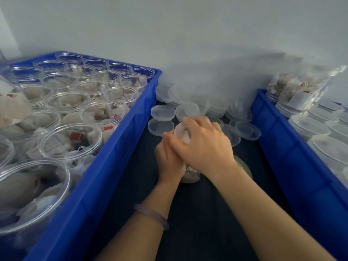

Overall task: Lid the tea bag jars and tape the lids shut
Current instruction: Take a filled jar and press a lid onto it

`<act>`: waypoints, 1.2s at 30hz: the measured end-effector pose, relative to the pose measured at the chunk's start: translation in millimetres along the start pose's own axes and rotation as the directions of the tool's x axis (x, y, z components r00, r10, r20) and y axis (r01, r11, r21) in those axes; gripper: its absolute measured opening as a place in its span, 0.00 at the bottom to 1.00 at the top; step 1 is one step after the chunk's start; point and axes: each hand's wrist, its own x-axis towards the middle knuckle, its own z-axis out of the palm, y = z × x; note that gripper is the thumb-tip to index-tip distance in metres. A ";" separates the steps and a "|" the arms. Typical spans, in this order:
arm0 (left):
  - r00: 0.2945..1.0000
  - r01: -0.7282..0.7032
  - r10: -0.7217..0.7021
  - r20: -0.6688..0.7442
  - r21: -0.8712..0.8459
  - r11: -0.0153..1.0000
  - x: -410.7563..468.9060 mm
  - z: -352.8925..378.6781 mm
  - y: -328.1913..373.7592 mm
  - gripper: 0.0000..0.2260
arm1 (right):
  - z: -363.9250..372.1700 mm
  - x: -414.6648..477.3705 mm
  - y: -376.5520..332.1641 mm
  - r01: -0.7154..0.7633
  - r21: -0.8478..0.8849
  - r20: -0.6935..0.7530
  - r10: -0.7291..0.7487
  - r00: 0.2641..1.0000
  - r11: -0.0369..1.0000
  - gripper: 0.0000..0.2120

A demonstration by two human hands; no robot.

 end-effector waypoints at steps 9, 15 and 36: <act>0.997 0.061 -0.055 0.063 -0.098 0.993 4.7 -4.0 -2.7 0.23 | -59.4 -7.1 24.3 0.230 0.128 0.223 -0.254 0.941 0.965 0.25; 0.936 0.317 -0.277 0.218 -0.175 0.932 7.3 -5.5 3.8 0.20 | -0.2 2.3 23.5 0.237 0.143 -0.076 -0.228 0.971 0.961 0.30; 0.796 -0.586 0.603 0.054 0.319 0.745 -18.3 -27.0 19.0 0.08 | 36.9 -62.2 103.6 -0.257 0.312 0.283 0.169 0.944 0.915 0.15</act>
